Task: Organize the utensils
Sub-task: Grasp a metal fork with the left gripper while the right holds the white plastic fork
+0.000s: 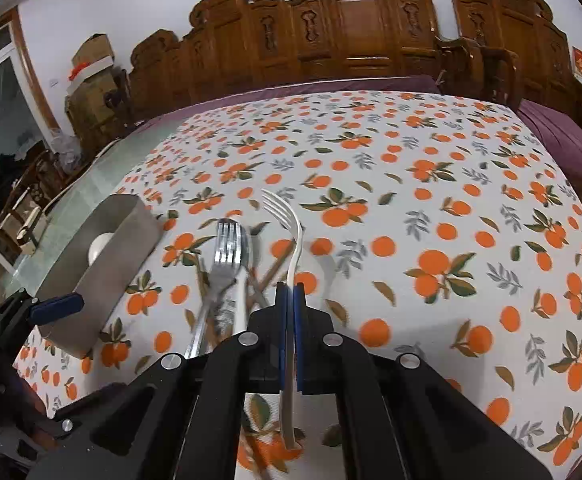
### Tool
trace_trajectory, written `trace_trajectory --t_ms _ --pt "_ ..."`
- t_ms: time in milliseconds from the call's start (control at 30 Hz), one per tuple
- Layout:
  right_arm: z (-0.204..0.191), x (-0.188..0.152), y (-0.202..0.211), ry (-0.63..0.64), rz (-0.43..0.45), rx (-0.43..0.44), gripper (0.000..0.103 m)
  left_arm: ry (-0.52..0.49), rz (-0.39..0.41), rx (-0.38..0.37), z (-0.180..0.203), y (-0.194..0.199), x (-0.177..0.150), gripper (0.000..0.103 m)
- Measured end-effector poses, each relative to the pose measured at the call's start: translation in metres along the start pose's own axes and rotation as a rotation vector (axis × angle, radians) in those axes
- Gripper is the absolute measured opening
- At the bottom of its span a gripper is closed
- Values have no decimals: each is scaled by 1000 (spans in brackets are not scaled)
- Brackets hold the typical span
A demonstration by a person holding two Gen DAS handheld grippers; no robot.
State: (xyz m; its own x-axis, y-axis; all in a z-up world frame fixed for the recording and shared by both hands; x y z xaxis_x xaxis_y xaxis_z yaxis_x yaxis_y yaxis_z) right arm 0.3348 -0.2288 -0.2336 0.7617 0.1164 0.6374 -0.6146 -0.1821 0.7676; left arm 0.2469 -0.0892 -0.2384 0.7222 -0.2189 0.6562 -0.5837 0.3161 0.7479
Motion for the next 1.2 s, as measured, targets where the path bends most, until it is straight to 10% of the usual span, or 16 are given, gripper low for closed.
trace_trajectory --t_ms 567,833,1200 --pt "21 2 11 -35 25 14 4 141 -69 -54 -11 -59 28 91" --pt "21 2 14 -39 27 30 4 153 -101 -97 -9 -73 27 38" --pt "16 2 12 -28 18 34 4 159 -94 -116 -9 -67 28 6"
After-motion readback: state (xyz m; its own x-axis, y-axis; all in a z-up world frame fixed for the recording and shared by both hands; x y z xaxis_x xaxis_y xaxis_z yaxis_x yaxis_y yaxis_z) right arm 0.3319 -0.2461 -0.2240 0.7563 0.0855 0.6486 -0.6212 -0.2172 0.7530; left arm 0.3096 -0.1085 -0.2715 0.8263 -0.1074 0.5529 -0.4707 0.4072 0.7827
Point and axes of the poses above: each gripper's, at about its wrist camera, not at the fingertips, and y roughly against the way its jaws point, z to its right, x to its top, the point moved 3 cm from there along -y, roughly the way its jaws point, and after that the axes turned 13 degrees about -x, right-handed, at the moved point
